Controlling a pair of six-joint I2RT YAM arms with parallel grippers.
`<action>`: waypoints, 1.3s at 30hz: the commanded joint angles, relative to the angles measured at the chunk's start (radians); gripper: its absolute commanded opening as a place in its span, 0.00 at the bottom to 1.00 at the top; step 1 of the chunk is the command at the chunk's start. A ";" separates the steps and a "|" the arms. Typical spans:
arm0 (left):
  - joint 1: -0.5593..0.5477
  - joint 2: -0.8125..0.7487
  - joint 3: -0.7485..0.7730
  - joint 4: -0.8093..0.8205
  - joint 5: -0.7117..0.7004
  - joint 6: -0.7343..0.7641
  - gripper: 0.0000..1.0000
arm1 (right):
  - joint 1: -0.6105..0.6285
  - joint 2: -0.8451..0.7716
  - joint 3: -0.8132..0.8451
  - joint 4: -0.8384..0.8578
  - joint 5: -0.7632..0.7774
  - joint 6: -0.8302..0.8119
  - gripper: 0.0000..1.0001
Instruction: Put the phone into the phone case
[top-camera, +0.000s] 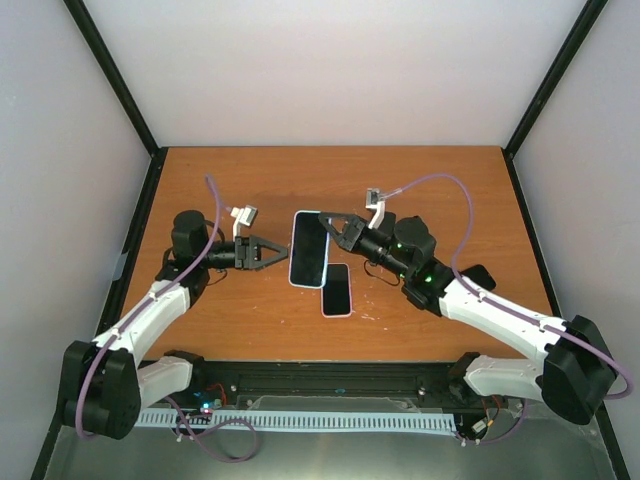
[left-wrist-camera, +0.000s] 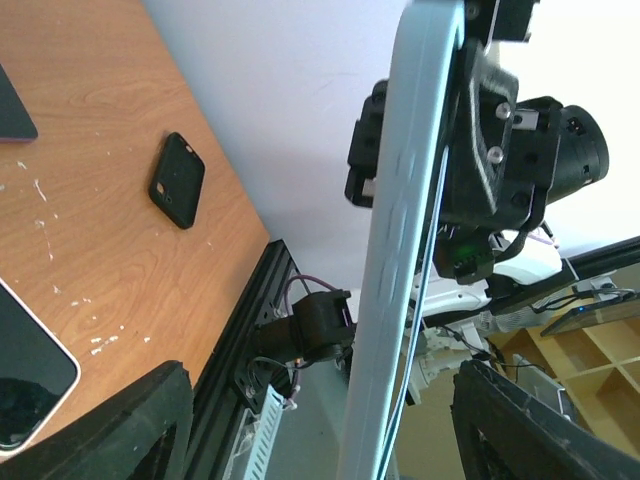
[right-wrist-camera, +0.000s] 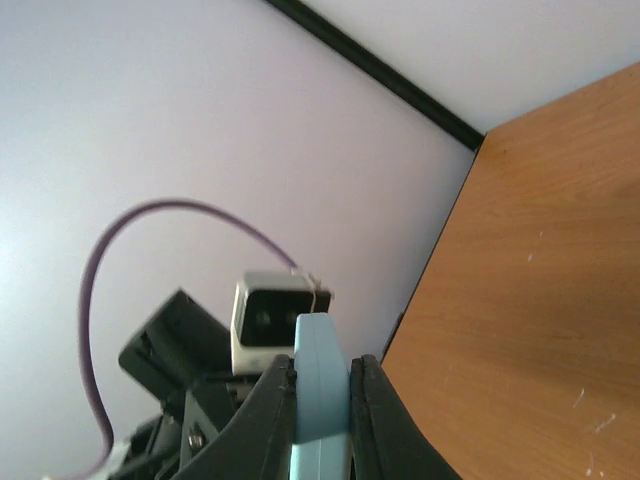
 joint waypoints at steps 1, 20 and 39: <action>-0.018 -0.030 -0.024 0.092 0.002 -0.058 0.72 | -0.013 -0.011 0.011 0.133 0.117 0.083 0.03; -0.034 0.047 0.051 -0.033 -0.029 0.051 0.18 | -0.021 0.117 0.061 0.161 0.105 0.124 0.03; -0.021 0.148 0.212 -0.287 -0.249 0.249 0.00 | -0.116 -0.062 0.014 -0.352 0.184 -0.020 0.94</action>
